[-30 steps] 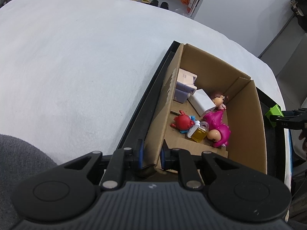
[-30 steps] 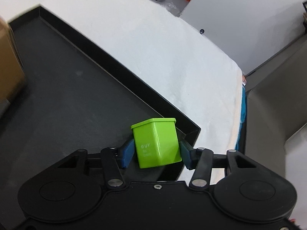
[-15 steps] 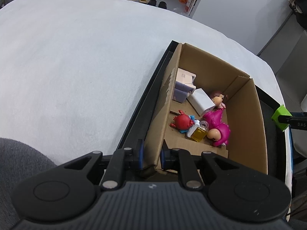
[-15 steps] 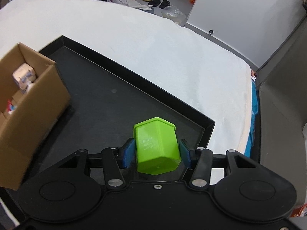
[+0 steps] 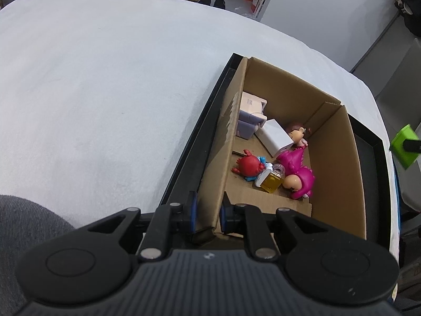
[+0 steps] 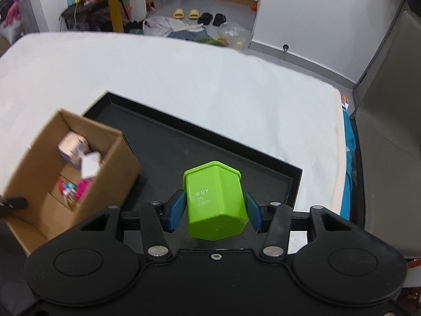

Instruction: Organize rigid objects

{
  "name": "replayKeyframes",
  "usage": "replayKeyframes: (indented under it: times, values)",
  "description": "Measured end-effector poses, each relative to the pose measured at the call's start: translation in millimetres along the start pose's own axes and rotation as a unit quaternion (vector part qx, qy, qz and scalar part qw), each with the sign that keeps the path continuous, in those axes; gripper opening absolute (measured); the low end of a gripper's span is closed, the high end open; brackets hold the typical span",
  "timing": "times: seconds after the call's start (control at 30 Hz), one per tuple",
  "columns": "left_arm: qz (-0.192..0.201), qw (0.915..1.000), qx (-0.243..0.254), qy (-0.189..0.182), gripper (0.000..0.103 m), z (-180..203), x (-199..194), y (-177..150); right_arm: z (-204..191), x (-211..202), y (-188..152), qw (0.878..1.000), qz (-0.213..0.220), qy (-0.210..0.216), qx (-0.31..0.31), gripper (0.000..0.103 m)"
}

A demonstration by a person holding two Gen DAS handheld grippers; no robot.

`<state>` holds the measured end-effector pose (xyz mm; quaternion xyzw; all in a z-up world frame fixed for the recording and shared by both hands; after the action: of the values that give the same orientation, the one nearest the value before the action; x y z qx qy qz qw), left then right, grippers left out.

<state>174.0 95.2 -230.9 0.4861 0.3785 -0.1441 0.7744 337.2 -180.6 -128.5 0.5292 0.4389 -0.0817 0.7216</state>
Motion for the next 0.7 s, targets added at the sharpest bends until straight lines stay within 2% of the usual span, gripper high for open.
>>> replayKeyframes:
  times: [0.33, 0.7]
  values:
    - [-0.004, 1.0, -0.003, -0.007, 0.016, -1.6, -2.1, -0.7, -16.8, -31.9, 24.8, 0.999, 0.025, 0.014, 0.043, 0.049]
    - [-0.005, 0.9998, -0.007, -0.016, 0.016, -3.3, -2.9, -1.0, -51.3, -42.7, 36.1, 0.995, 0.037, 0.041, 0.083, 0.047]
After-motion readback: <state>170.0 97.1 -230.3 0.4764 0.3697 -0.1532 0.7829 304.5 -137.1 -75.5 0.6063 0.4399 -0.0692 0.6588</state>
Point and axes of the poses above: each gripper's, at about its wrist camera, not at the fingertips, and x roughly the way its jaws point, z to its right, y to its top, the point moved 7 cm from there along x, roughly the way its jaws point, and after that the axes turned 13 degrees about z, right-handed, at the moved point
